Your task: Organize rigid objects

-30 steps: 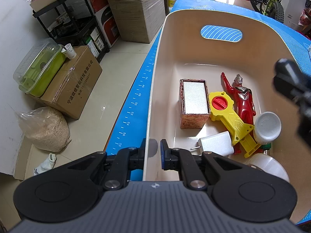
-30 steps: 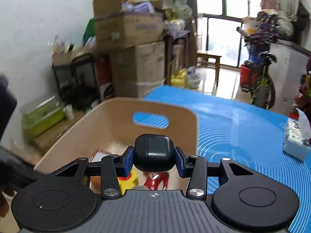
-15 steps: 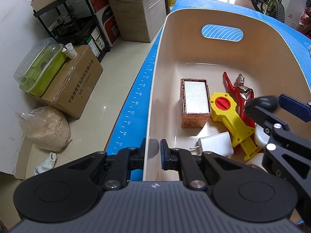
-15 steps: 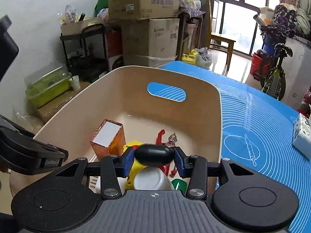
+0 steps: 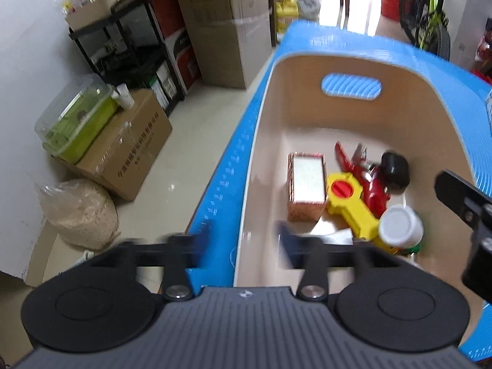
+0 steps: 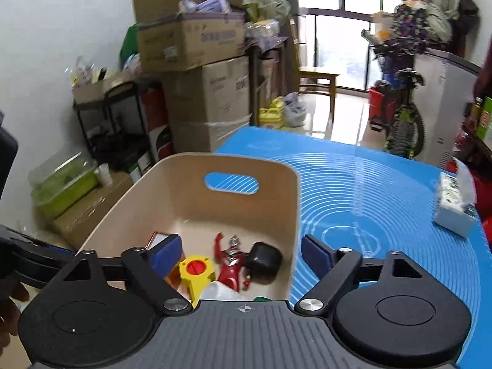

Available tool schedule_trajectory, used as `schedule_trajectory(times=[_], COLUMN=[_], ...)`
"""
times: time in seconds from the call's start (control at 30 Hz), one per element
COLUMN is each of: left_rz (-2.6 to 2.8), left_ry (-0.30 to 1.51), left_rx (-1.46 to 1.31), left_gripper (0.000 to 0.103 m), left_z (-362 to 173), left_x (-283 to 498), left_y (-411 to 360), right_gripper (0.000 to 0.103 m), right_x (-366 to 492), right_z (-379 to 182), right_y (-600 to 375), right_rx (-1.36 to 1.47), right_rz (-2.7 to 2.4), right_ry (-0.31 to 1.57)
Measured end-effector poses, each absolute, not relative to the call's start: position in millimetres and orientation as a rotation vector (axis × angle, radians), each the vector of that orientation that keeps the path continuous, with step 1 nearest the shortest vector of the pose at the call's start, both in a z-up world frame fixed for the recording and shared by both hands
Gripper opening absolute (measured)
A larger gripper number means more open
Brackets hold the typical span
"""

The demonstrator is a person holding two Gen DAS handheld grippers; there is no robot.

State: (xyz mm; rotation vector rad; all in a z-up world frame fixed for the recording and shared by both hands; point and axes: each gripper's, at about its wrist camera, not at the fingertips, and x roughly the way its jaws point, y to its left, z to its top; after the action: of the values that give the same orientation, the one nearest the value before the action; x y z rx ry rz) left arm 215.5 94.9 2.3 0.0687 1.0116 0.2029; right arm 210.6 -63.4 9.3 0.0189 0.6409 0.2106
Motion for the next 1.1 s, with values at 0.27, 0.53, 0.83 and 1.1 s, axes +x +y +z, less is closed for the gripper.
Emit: schedule_trajectory(times=[0.27,0.53,0.83,1.1], left_rz=[0.164,0.139,0.087,0.059], left_ry=[0.899,0.842,0.767,0.727], left_rx=[0.105,0.096,0.113,0.109], left_gripper=[0.076,0.076,0.076,0.076], left_z=[36.4,61.8,91.4,102.0], left_x=[189.6,155.1,103.2,57.0], left_y=[73.4,67.6,53.5,49.9], right_gripper=[0.097,0.099,0.099,0.099], right_x=[180.0,134.6,71.8,21.1], right_z=[33.1,58.6,74.6,91.7], right_y=[-91.2,-109.2,-125.7,-133.6], right_rx=[0.031,0.020,0.019,0.003], right_rz=[0.114,0.052,0.014,-0.001], right_ry=[0.626,0.623,0.623,0.598])
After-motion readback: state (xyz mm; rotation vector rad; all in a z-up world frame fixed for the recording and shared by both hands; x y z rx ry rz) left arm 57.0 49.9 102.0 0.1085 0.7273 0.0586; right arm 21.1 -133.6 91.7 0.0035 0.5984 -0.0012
